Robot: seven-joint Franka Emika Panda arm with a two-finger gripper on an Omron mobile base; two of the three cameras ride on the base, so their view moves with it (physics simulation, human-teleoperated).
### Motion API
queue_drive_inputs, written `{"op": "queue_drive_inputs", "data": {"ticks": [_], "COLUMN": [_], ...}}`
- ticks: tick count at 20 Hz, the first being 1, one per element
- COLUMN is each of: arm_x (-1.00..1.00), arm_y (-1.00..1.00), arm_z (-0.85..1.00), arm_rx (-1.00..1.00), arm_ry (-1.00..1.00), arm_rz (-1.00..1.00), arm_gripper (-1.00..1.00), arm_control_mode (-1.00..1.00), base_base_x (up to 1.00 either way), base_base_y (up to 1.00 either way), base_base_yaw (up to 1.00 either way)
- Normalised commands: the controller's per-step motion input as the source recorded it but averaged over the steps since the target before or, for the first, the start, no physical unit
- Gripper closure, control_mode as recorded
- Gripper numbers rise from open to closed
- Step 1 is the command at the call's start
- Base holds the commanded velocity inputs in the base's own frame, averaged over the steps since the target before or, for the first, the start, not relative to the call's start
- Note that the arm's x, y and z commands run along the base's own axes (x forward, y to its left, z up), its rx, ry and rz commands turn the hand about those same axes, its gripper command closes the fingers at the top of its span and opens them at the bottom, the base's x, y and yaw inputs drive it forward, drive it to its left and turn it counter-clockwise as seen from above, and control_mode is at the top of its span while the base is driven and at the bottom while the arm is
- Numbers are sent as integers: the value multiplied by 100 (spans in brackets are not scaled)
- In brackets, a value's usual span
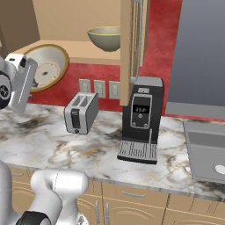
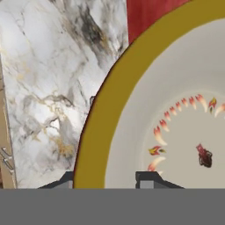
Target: Open the cabinet. Pick the bowls from the counter and place them in the cabinet. Then close the cabinet.
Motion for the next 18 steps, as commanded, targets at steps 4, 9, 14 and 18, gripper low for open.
{"op": "queue_drive_inputs", "data": {"ticks": [4,9,14,18], "arm_x": [8,8,22,33], "arm_y": [0,0,0,0], "arm_z": [18,29,24,12], "arm_rx": [-3,-1,0,0], "arm_ry": [-8,-3,0,0], "arm_rz": [0,2,4,7], "arm_gripper": [100,100,100,100], "arm_control_mode": [-100,-100,-100,-100], "base_base_x": [0,0,0,0], "base_base_y": [0,0,0,0], "base_base_yaw": [0,0,0,0]}}
